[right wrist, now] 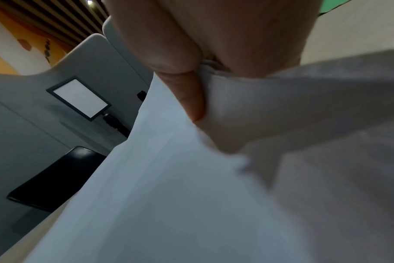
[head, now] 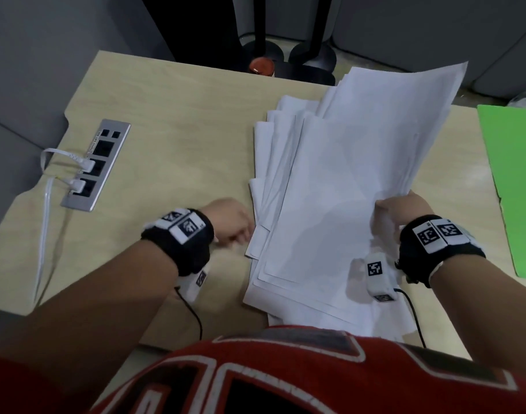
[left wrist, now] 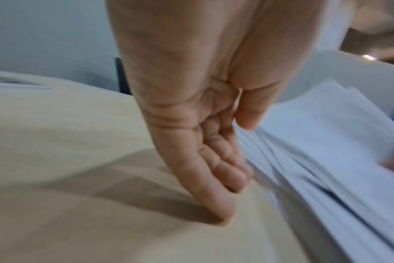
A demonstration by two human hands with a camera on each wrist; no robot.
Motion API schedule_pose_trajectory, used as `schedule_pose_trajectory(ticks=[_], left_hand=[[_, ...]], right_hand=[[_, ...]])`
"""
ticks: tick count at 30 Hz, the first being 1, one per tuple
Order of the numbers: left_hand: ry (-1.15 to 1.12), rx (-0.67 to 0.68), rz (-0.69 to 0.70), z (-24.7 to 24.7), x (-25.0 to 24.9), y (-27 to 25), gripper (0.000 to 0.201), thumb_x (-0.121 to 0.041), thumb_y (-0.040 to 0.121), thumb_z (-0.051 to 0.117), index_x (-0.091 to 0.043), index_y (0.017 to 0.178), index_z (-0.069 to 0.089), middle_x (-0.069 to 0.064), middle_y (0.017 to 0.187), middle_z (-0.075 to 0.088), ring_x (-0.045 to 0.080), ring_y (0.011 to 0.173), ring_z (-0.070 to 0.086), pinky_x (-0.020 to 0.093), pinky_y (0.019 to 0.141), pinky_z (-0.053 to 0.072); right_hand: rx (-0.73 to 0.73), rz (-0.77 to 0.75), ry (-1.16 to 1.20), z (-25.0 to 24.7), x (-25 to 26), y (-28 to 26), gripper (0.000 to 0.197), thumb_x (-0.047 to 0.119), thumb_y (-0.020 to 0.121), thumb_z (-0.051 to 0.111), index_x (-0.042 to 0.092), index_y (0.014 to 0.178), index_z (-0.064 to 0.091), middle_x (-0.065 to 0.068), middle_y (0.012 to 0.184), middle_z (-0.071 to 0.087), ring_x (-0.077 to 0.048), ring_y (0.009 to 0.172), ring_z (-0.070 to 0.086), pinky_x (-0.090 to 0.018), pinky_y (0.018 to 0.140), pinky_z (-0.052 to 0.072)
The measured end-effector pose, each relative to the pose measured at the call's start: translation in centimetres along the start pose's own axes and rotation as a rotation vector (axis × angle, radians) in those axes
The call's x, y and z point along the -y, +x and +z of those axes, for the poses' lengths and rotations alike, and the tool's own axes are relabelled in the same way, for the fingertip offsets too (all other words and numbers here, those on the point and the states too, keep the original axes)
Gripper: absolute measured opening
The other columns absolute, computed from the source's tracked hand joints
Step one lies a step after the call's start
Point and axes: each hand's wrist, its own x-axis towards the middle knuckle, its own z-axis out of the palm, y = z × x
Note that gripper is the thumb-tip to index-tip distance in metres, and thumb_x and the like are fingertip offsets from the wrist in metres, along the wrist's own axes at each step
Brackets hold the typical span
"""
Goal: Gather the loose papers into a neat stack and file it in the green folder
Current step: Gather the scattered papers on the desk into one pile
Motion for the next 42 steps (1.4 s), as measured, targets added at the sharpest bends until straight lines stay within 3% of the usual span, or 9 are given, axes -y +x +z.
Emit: schedule_pose_trajectory(ticks=[3,6,10,14,19,23,29,36,42], left_hand=[[-0.411,-0.134,-0.005,-0.9,-1.1,1.1,0.028,-0.039,0.094,0.048,-0.013,0.091,0.057,0.004,0.081,0.051,0.019,0.071,0.047,0.026,0.061,0.042],[-0.229,-0.128,0.056,0.2,-2.2,1.6,0.074,-0.066,0.071,0.059,-0.009,0.119,0.054,0.002,0.101,0.057,0.021,0.081,0.057,0.029,0.066,0.050],[-0.004,-0.341,0.129,1.8,-3.5,2.2,0.093,-0.052,0.073,0.071,-0.010,0.143,0.025,0.009,0.142,0.037,0.029,0.122,0.048,0.037,0.093,0.047],[-0.226,-0.419,0.128,2.2,-3.1,2.7,0.085,-0.031,0.071,0.079,-0.011,0.136,0.027,0.002,0.127,0.049,0.026,0.111,0.053,0.033,0.082,0.045],[-0.309,-0.243,0.116,3.3,-1.4,3.1,0.062,-0.017,0.063,0.080,-0.012,0.120,0.056,0.005,0.113,0.068,0.025,0.104,0.064,0.042,0.097,0.050],[-0.366,-0.254,0.205,2.8,-1.7,1.6,0.056,-0.014,0.065,0.078,-0.012,0.117,0.060,0.007,0.111,0.070,0.026,0.101,0.066,0.045,0.097,0.051],[-0.517,-0.455,0.526,-1.0,-5.5,-4.7,0.029,-0.011,0.068,0.073,-0.023,0.093,0.063,0.007,0.100,0.073,0.026,0.093,0.071,0.048,0.090,0.055],[-0.544,-0.755,0.904,-3.0,-8.9,-12.9,0.043,-0.016,0.074,0.069,-0.005,0.115,0.064,0.004,0.103,0.073,0.014,0.097,0.070,0.032,0.088,0.056],[-0.442,-0.893,1.006,-2.7,-8.4,-15.5,0.038,-0.023,0.073,0.074,-0.014,0.109,0.066,-0.004,0.099,0.071,0.009,0.098,0.068,0.026,0.086,0.052]], right_hand=[[0.005,0.006,0.024,0.0,0.2,0.0,0.052,0.020,0.092,0.059,0.000,0.137,0.041,-0.020,0.133,0.054,-0.036,0.115,0.055,-0.037,0.086,0.041],[0.025,-0.008,0.148,0.2,0.4,-0.1,0.051,0.020,0.088,0.062,0.001,0.133,0.046,-0.018,0.121,0.059,-0.034,0.103,0.056,-0.037,0.085,0.043],[0.115,-0.016,0.364,0.6,0.1,-1.1,0.035,0.012,0.087,0.064,-0.003,0.118,0.058,-0.014,0.092,0.064,-0.030,0.090,0.060,-0.042,0.085,0.047],[0.227,-0.051,0.359,1.2,-0.7,-1.7,0.010,0.006,0.083,0.066,0.008,0.092,0.061,-0.007,0.080,0.061,-0.029,0.090,0.059,-0.041,0.084,0.048],[0.327,-0.136,0.189,2.5,-1.5,-2.5,0.079,0.027,0.041,0.085,0.020,0.116,0.061,-0.007,0.104,0.072,-0.033,0.096,0.068,-0.050,0.092,0.053],[0.214,-0.225,0.112,1.6,-0.4,-5.7,0.054,0.013,0.068,0.078,0.014,0.118,0.058,-0.008,0.109,0.068,-0.030,0.100,0.064,-0.041,0.093,0.051],[-0.065,-0.539,0.403,-2.4,3.2,-9.5,0.043,0.011,0.072,0.068,0.019,0.113,0.061,-0.006,0.109,0.069,-0.027,0.103,0.066,-0.044,0.095,0.052],[-0.444,-0.943,0.587,-5.9,5.8,-15.4,0.036,0.010,0.086,0.063,0.005,0.122,0.057,0.005,0.107,0.060,-0.002,0.097,0.055,0.006,0.076,0.035],[-0.398,-1.060,0.629,-6.7,5.7,-18.0,0.057,0.034,0.076,0.068,0.006,0.124,0.056,0.003,0.112,0.064,-0.007,0.103,0.060,-0.013,0.087,0.046]])
